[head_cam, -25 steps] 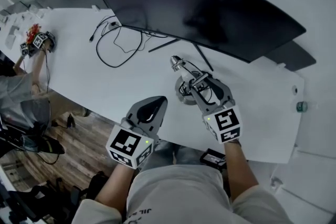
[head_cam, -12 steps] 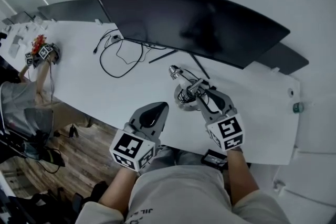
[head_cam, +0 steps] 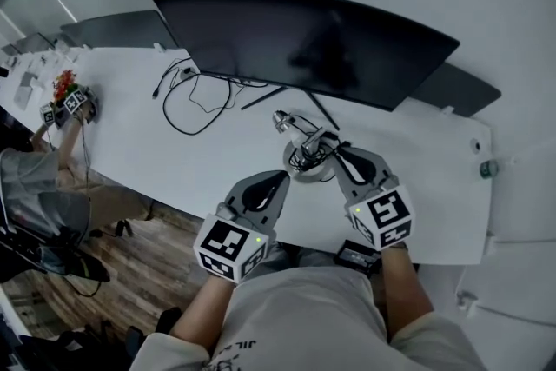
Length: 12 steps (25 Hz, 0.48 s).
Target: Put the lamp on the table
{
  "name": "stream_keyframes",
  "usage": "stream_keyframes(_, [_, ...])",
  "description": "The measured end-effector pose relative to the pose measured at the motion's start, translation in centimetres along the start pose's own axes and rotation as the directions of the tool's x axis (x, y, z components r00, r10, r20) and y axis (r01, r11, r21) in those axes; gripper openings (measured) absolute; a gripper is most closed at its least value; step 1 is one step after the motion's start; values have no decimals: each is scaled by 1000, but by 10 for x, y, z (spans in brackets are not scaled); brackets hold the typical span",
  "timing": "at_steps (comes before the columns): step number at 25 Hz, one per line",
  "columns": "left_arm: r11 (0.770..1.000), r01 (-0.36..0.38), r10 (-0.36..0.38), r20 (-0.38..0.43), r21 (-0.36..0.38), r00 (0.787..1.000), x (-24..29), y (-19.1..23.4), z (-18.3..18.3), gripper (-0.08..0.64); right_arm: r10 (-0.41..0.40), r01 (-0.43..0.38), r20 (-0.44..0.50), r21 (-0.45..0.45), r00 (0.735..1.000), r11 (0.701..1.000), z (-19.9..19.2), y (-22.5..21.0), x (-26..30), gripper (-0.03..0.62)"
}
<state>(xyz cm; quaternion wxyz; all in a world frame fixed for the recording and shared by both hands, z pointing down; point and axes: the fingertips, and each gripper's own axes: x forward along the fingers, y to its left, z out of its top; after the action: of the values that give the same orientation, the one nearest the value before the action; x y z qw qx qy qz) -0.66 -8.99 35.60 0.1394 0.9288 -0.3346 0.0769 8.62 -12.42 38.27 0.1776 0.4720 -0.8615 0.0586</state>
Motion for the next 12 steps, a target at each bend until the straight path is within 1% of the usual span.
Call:
stream_keyframes(4, [1000, 1, -1, 12, 7, 1000, 2, -7, 4, 3, 16, -15, -8, 32, 1000, 999, 3, 2, -6, 51])
stream_keyframes(7, [1000, 9, -9, 14, 14, 1000, 5, -11, 7, 3, 18, -18, 3, 58, 1000, 998, 8, 2, -12, 44])
stream_keyframes(12, [1000, 7, -7, 16, 8, 1000, 5, -17, 12, 3, 34, -35, 32, 59, 999, 998, 23, 7, -24, 36])
